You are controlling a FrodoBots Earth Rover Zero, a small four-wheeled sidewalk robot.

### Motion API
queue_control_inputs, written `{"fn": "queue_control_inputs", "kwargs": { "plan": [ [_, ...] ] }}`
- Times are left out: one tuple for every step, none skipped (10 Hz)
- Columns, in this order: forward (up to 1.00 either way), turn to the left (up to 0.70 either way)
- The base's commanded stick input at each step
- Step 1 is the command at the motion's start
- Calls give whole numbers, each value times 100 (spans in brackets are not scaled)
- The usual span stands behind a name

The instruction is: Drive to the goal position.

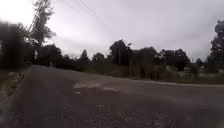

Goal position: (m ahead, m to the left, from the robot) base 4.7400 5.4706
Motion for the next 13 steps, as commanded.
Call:
{"fn": "queue_control_inputs", "kwargs": {
  "plan": [
    [85, 4],
    [85, 0],
    [85, 0],
    [85, 3],
    [85, 17],
    [85, 28],
    [85, 34],
    [85, 34],
    [85, 34],
    [85, 32],
    [85, 30],
    [85, 0],
    [85, 0]
  ]
}}
